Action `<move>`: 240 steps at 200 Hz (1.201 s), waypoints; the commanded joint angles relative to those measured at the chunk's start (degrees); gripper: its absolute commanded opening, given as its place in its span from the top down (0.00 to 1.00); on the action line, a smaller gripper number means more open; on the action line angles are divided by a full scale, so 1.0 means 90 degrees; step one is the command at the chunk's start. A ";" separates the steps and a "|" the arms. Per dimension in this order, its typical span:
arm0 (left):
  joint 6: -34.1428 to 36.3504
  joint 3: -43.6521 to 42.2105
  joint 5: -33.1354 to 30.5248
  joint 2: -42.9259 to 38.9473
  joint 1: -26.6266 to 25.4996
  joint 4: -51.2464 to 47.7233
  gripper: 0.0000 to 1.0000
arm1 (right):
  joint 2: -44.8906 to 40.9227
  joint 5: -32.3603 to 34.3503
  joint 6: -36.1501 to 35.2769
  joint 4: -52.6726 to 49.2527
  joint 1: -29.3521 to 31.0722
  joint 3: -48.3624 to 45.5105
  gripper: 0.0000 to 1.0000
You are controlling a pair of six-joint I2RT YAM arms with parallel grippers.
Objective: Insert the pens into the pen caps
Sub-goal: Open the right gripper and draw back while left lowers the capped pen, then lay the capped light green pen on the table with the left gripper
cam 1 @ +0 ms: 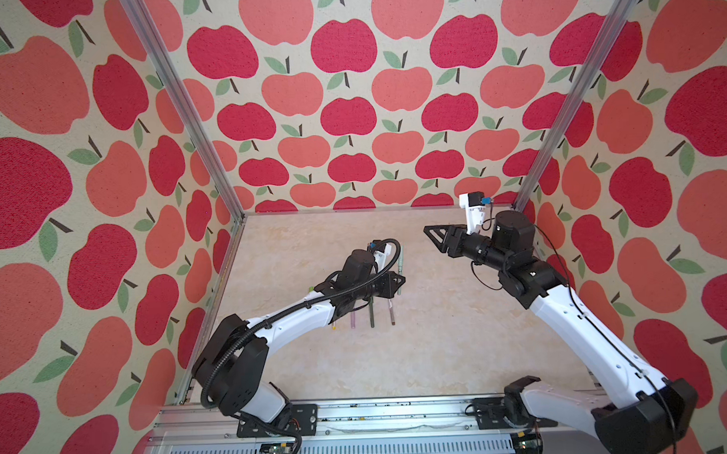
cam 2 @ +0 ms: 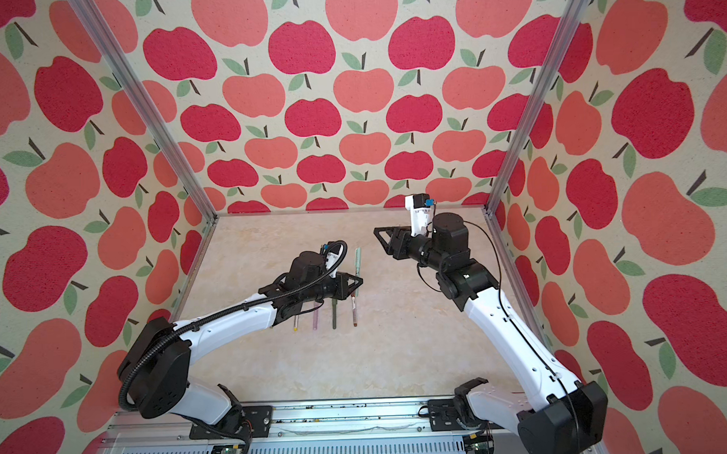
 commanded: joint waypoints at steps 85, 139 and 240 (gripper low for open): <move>-0.1641 0.1886 -0.0459 0.1899 -0.0621 -0.2687 1.00 | -0.0641 0.0699 0.0354 -0.0296 -0.0210 -0.0735 0.49; -0.2144 0.2171 -0.0170 0.2376 -0.0754 -0.2697 1.00 | -0.0754 0.0445 0.0492 -0.0150 -0.0259 -0.0864 0.49; -0.2345 0.2611 0.0110 0.2878 -0.0740 -0.3104 0.89 | -0.1149 0.0418 0.0586 -0.0130 -0.0424 -0.1148 0.49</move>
